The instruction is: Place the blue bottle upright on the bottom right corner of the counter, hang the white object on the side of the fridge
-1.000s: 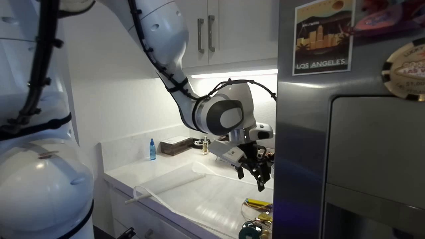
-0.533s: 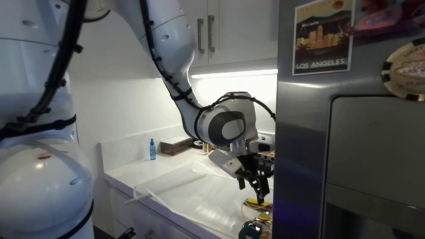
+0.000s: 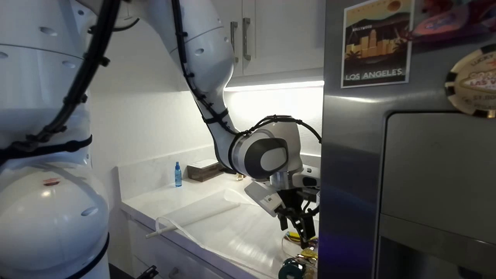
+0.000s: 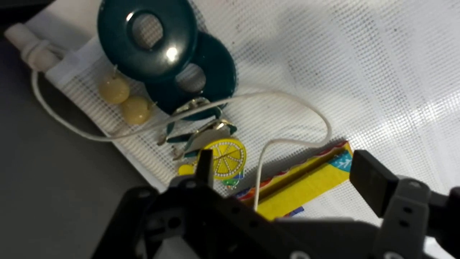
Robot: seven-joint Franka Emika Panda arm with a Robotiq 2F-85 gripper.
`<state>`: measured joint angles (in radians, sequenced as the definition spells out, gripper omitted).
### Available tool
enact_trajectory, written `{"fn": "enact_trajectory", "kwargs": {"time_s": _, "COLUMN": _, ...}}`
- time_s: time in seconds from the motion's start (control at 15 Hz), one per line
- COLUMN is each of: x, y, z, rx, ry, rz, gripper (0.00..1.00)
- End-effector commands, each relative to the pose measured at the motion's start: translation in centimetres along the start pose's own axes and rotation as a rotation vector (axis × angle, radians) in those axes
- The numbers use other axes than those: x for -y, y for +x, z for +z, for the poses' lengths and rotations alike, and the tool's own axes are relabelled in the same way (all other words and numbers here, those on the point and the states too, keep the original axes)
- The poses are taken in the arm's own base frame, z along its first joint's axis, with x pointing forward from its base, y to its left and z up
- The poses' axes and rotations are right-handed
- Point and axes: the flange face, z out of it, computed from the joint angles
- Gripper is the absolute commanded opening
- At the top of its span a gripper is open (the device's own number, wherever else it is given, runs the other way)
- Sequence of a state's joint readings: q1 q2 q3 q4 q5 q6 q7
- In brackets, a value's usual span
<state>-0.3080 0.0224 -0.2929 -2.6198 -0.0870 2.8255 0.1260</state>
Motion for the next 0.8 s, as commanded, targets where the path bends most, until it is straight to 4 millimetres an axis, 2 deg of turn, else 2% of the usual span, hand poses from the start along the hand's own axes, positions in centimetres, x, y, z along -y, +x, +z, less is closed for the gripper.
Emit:
{"fn": "enact_trajectory", "kwargs": {"time_s": 0.0, "x": -0.20, "y": -0.20, "z": 0.37, "rx": -0.013, "ry": 0.006, "rz": 0.030, "gripper": 0.66}}
{"fn": "enact_trajectory", "kwargs": {"time_s": 0.53, "x": -0.13, "y": -0.28, "z": 0.43, "rx": -0.012, "ry": 0.007, "rz": 0.025, "gripper": 0.05}}
{"fn": "enact_trajectory", "kwargs": {"time_s": 0.6, "x": -0.14, "y": -0.28, "z": 0.43, "rx": -0.012, "ry": 0.007, "rz": 0.025, "gripper": 0.01}}
{"fn": "enact_trajectory", "kwargs": {"time_s": 0.73, "x": -0.13, "y": -0.32, "z": 0.31, "rx": -0.013, "ry": 0.008, "rz": 0.020, "gripper": 0.00}}
